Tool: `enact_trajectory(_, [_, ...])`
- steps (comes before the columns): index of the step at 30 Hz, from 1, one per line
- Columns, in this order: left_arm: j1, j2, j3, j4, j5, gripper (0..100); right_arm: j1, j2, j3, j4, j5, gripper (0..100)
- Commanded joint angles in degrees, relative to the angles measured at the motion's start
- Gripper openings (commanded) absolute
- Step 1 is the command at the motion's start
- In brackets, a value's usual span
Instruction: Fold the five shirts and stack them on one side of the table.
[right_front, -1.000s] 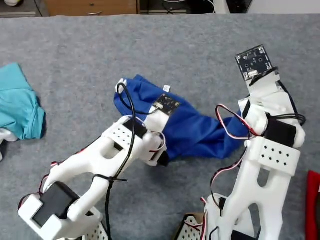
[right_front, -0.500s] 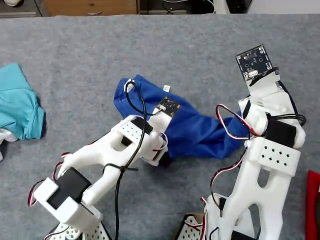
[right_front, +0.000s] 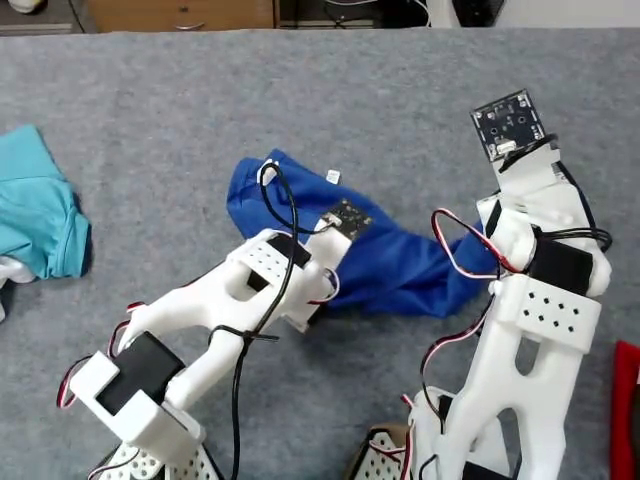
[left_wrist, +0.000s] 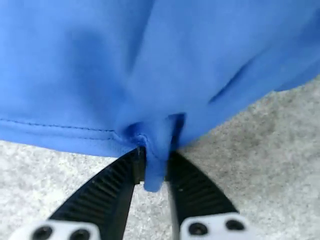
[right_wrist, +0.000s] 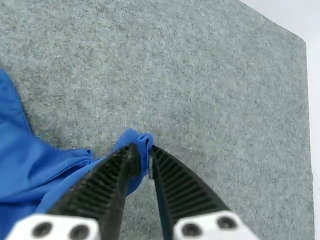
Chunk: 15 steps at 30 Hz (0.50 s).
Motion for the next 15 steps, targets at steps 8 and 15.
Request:
enact_trajectory(8, [-1.1,-0.7,-11.3,8.6,-0.6,2,0.9,-0.9,0.1,-0.9,-0.7,0.6])
enact_trajectory(15, [-4.1,-4.6,-32.1,23.7,-0.4,2,-1.7,-4.5,-1.5,2.8,-0.4,0.5])
